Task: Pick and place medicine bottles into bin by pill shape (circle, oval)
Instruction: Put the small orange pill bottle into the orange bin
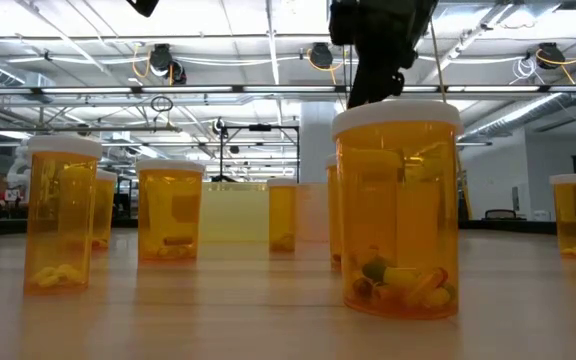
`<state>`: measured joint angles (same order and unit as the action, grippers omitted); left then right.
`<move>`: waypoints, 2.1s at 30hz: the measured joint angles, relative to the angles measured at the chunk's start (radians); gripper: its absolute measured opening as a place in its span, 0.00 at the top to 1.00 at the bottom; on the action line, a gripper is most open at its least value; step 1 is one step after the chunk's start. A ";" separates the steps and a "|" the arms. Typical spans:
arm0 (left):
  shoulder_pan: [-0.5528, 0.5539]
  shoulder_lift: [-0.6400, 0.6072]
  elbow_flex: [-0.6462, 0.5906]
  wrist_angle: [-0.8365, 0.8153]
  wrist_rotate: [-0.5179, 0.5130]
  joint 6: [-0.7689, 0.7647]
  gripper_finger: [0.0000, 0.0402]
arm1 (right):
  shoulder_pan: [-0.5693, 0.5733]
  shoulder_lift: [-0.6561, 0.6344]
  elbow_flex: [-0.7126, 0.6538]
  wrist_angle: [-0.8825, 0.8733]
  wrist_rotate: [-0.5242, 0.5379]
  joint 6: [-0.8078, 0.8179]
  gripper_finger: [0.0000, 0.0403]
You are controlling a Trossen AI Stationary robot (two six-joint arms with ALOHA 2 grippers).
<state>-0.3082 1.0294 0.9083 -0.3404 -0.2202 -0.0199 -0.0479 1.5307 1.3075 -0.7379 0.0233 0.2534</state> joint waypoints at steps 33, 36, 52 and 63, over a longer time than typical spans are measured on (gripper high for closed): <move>0.000 0.000 -0.001 0.001 0.000 0.016 0.94 | -0.463 0.005 -0.129 0.153 0.004 -0.075 0.69; 0.000 0.000 -0.001 0.001 0.000 0.017 0.94 | -0.476 0.005 -0.156 0.161 0.006 -0.081 0.69; 0.000 0.000 -0.001 0.001 0.000 0.025 0.94 | -0.490 0.005 -0.295 0.299 0.087 -0.111 0.69; 0.000 0.000 -0.001 0.001 -0.009 0.039 0.94 | -0.496 0.005 -0.351 0.384 0.080 -0.105 0.69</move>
<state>-0.3080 1.0294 0.9077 -0.3390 -0.2287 0.0192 -0.5438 1.5360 0.9568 -0.3537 0.1036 0.1482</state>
